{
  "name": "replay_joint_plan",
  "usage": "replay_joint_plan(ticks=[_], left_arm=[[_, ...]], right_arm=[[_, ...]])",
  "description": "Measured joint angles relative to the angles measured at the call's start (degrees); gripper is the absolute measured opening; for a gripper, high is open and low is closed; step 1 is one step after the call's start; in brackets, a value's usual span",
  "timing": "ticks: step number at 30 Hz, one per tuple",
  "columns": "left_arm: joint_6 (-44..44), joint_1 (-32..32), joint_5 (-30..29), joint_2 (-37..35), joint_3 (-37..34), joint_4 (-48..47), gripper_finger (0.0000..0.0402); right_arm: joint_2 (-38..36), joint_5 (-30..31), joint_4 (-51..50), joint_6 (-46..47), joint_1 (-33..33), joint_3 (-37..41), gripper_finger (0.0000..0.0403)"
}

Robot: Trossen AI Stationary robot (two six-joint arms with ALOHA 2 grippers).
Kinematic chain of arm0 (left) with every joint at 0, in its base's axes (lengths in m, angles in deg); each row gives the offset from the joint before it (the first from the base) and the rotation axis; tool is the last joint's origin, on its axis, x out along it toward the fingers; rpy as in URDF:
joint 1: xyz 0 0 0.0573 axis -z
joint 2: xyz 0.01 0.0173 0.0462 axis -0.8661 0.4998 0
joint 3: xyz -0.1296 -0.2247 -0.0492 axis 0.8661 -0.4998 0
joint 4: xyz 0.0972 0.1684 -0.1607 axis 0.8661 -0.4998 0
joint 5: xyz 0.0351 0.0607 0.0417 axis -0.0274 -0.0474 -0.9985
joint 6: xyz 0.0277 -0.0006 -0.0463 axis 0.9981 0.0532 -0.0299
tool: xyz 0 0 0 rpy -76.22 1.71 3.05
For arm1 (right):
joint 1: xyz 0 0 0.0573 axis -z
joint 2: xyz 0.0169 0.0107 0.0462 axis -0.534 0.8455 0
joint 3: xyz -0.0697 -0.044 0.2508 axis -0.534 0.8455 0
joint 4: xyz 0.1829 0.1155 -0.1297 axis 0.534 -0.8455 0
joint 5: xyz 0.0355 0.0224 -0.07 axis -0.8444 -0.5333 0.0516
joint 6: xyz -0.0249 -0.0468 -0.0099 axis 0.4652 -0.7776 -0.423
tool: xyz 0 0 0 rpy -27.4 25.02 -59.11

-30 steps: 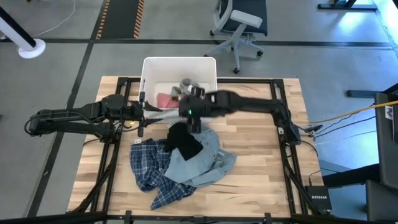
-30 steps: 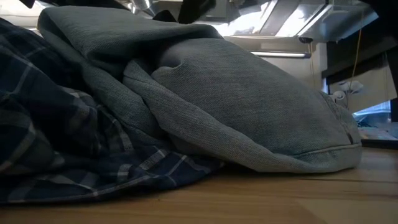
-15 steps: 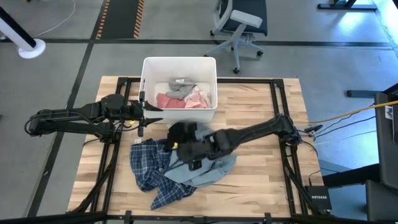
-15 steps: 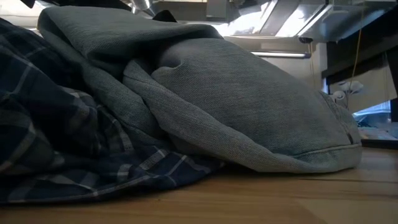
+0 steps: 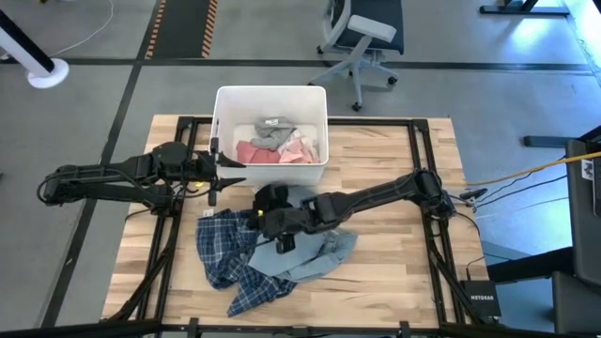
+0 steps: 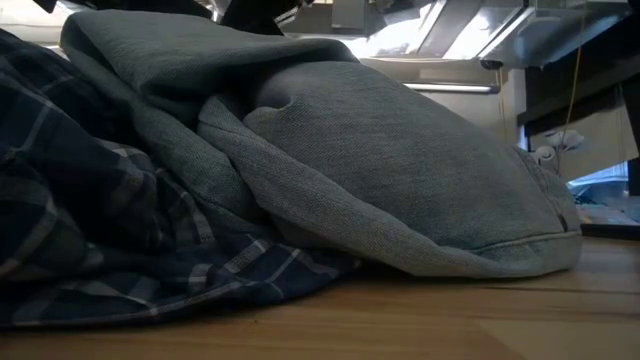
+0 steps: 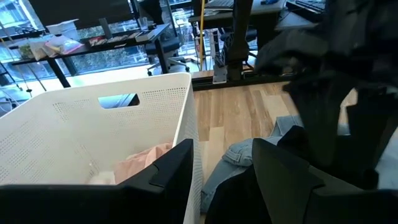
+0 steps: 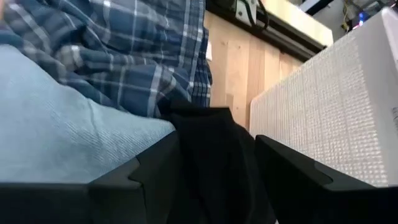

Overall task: Sort clothes
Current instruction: Put the black underwear into the white bin

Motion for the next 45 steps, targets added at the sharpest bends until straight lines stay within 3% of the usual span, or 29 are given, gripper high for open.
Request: replay_joint_plan(ticks=[11, 17, 28, 32, 37, 39, 45], left_arm=[[0.00, -0.02, 0.01, 0.00, 0.00, -0.02, 0.0159], [-1.05, 0.00, 0.08, -0.10, 0.00, -0.13, 0.0159], [-2.70, 0.07, 1.12, -10.70, 0.85, -1.52, 0.0159], [-2.97, 0.07, 1.14, -12.40, 0.83, -2.48, 0.0159], [-2.71, 0.07, 1.10, -12.40, 0.81, -3.77, 0.0159], [-2.70, 0.07, 1.10, -12.39, 0.81, -3.61, 0.0159], [-3.20, 0.07, 1.10, -12.16, 0.81, -2.62, 0.0159]], right_arm=[[-0.02, 0.63, 0.55, -1.62, 0.75, 0.15, 0.0220], [-0.02, 0.91, 0.50, -2.10, 0.73, 0.14, 0.0189], [-0.02, 1.46, -0.79, -3.32, 0.66, 0.14, 0.0155], [-0.02, 4.15, -1.37, -4.90, 0.75, 0.13, 0.0118], [-0.02, 5.70, -1.69, -6.62, 0.75, -0.01, 0.0026], [-0.02, 8.35, -4.97, -7.65, 0.62, -2.03, 0.0013], [-0.17, 15.87, -13.90, -9.14, 0.58, -13.89, 0.0036]])
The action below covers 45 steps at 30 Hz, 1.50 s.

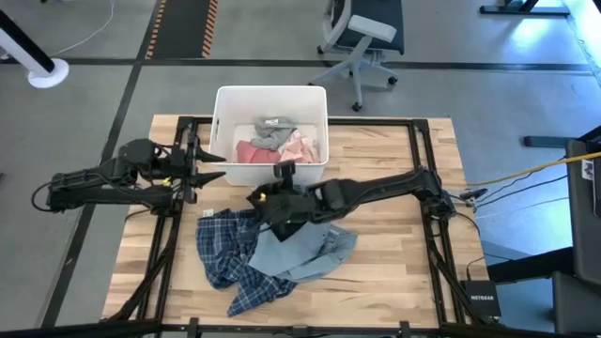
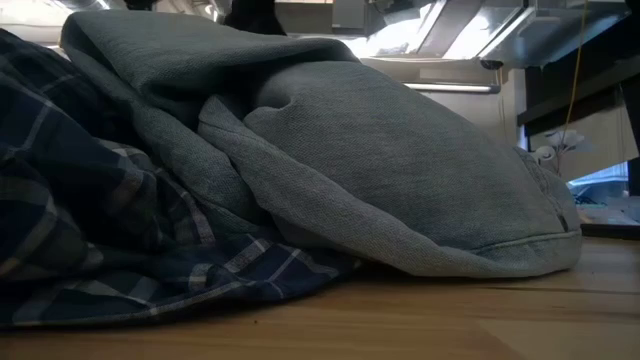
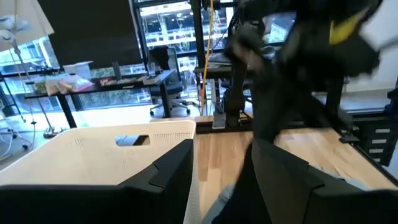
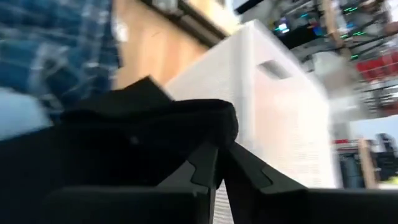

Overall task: Sort clothes
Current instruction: Put the black underwear into the white bin

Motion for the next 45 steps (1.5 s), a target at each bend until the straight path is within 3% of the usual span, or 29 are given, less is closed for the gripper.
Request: replay_joint_plan(ticks=[4, 12, 22, 28, 38, 45], left_arm=[[-0.12, 0.00, 0.00, 0.38, 0.00, -0.26, 0.0159], [-0.39, -0.02, -0.02, 0.78, -0.02, -0.56, 0.0159], [0.26, -0.02, -0.04, 1.15, -0.02, -0.54, 0.0159], [0.28, -0.02, -0.04, 1.15, -0.04, -0.55, 0.0159], [0.66, -0.02, -0.04, 1.15, -0.02, -0.50, 0.0159], [0.66, -0.02, -0.04, 1.18, -0.03, -0.52, 0.0159]], right_arm=[[0.02, 3.86, -1.54, -4.67, 0.04, -8.73, 0.0012], [-4.83, 13.96, 9.47, -16.39, 2.31, -9.09, 0.0027], [-5.60, 15.01, 28.67, -31.45, 11.51, -8.69, 0.0017], [-5.62, 12.40, 29.05, -28.78, 18.04, -8.69, 0.0025], [-5.62, 2.96, 21.11, -13.60, 23.43, -3.30, 0.0033], [-5.60, 1.43, 13.83, -4.70, 24.09, -0.84, 0.0097]])
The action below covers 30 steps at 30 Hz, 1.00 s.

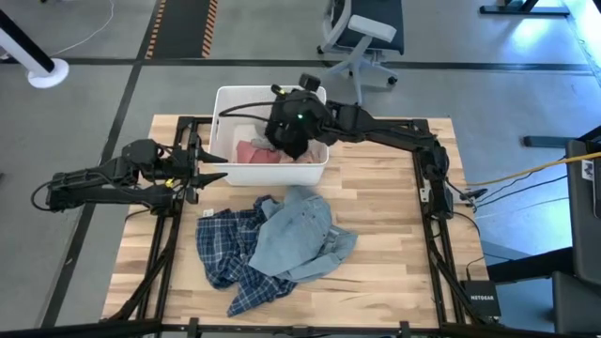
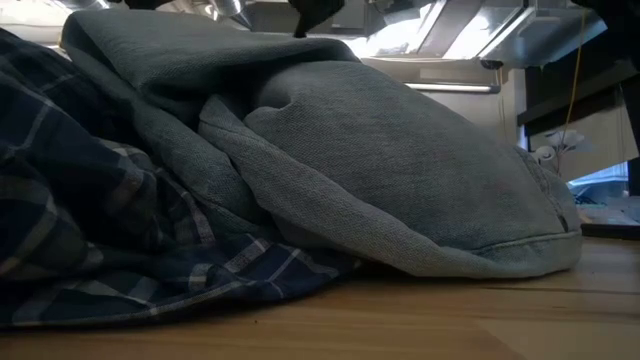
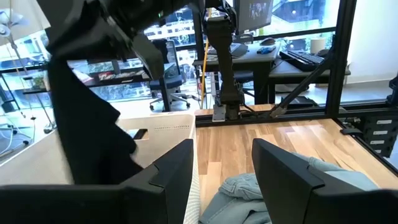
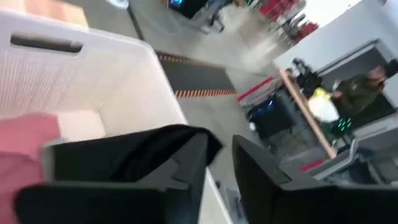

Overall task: Sort clothes
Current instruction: Put the black underwear into the white bin, then put the blue pants into the white bin

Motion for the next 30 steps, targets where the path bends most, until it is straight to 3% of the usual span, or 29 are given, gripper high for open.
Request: replay_joint_plan(ticks=[6, 11, 19, 24, 30], left_arm=[[0.00, 0.00, 0.00, 0.01, 0.01, -0.04, 0.0159], [0.10, 0.00, 0.00, 0.01, -0.01, -0.20, 0.0159], [0.23, 0.00, 0.02, 0.14, -0.01, -0.30, 0.0159], [-0.48, 0.02, 0.02, 0.42, 0.00, -0.21, 0.0159], [-1.09, 0.00, 0.00, 0.70, -0.01, -0.19, 0.0159]], right_arm=[[-0.23, -8.61, -7.91, 2.19, -0.08, 0.05, 0.0169], [-0.78, -13.28, -14.82, 2.32, -2.62, 0.05, 0.0195], [-1.46, 2.79, -20.17, 1.09, -14.43, -0.03, 0.0198], [-1.40, 3.57, -23.33, 4.61, -21.49, 0.37, 0.0198], [-1.18, 3.54, -23.05, 9.84, -29.13, 6.66, 0.0198]])
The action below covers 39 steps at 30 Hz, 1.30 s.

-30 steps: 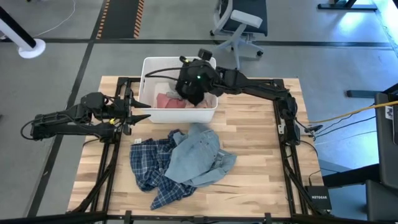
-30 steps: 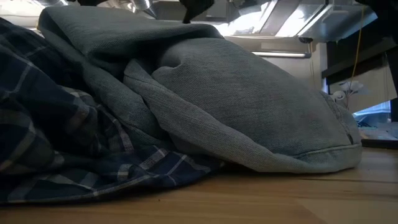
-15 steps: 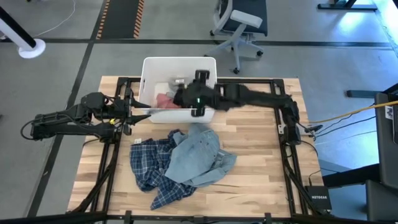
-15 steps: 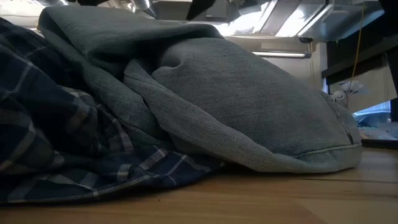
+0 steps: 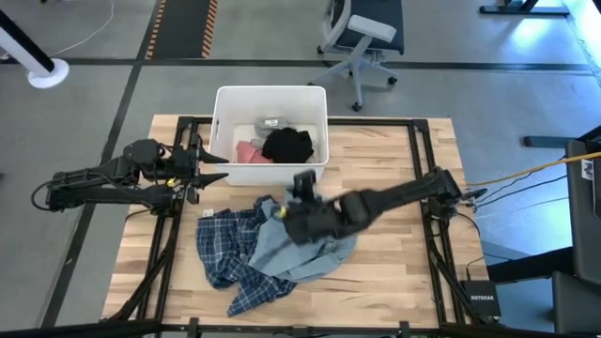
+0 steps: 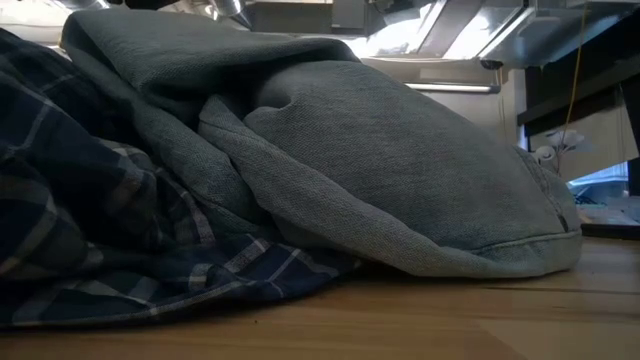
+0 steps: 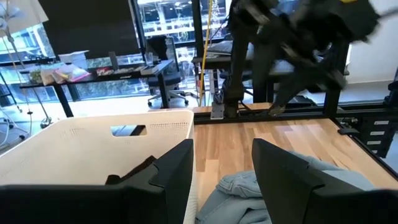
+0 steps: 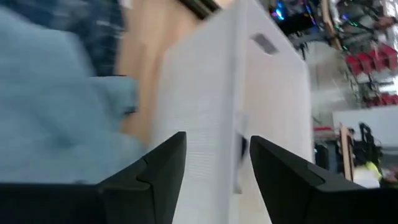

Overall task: Sort clothes
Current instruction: Put the blue pants into the white bin

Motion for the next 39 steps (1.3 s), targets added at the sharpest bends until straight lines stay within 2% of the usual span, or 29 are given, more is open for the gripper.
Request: replay_joint_plan(ticks=[6, 12, 17, 26, 32, 39], left_arm=[[-0.20, 0.00, 0.00, 0.63, 0.00, -0.03, 0.0159], [-0.20, 0.00, 0.01, 1.80, 0.00, 0.26, 0.0159], [-0.20, 0.00, 0.01, 3.09, 0.00, 0.33, 0.0159], [-0.20, 0.00, 0.01, 3.88, 0.00, 0.71, 0.0159], [-0.20, 0.00, 0.02, 3.86, 0.00, 0.67, 0.0159], [0.28, 0.00, 0.02, 3.82, 0.00, 0.59, 0.0159]], right_arm=[[0.04, -0.01, 2.27, 7.42, -5.43, 8.00, 0.0198], [0.09, -0.53, 10.12, 13.10, -9.10, 16.62, 0.0198], [0.09, -1.69, 16.78, 16.05, -10.22, 21.98, 0.0198], [0.09, -4.75, 22.34, 20.98, -10.33, 29.21, 0.0198], [-0.22, -8.89, 19.94, 24.35, -10.65, 30.34, 0.0198], [-1.36, -9.41, 13.23, 29.58, -11.72, 30.34, 0.0198]])
